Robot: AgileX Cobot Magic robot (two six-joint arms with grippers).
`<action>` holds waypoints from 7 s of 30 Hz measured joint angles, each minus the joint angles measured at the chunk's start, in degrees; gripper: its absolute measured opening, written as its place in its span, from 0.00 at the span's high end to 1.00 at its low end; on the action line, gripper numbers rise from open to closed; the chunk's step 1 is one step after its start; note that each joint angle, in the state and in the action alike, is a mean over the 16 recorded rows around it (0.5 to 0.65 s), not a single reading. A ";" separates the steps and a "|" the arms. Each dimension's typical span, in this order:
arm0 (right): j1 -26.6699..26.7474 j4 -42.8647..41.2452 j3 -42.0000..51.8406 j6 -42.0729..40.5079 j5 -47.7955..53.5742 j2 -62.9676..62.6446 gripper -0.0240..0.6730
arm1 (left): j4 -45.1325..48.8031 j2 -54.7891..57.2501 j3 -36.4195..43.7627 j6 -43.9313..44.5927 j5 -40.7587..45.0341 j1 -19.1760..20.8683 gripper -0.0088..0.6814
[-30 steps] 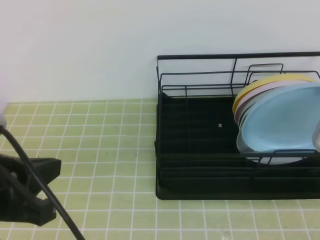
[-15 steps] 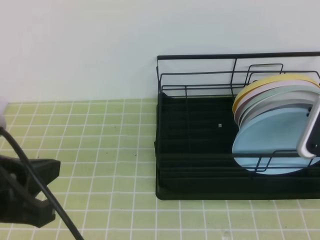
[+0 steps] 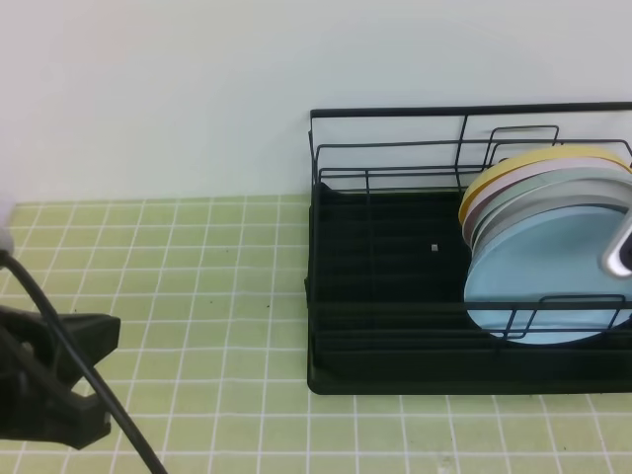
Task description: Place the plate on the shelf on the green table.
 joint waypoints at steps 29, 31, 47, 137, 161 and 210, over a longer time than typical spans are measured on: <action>0.00 22.70 0.18 -2.65 2.53 -1.81 0.70 | -0.09 0.00 0.00 0.01 1.20 0.00 0.99; 0.00 23.27 0.19 -3.16 2.81 -2.07 0.70 | -0.09 0.00 0.00 0.01 1.21 0.00 0.99; 0.00 38.92 0.19 -22.45 -1.44 -2.32 0.70 | -0.09 0.00 0.00 0.12 2.43 0.00 0.99; -0.11 64.80 35.77 -13.29 7.49 -69.24 0.97 | -15.64 0.00 19.10 4.78 -23.49 0.00 0.99; -0.11 64.80 38.39 -13.45 7.49 -69.24 0.97 | -0.59 -14.43 32.11 -4.22 -35.05 2.31 0.99; -0.11 44.65 38.39 -5.21 7.54 -69.24 0.97 | 8.42 -44.20 44.82 -14.19 -18.48 14.98 0.99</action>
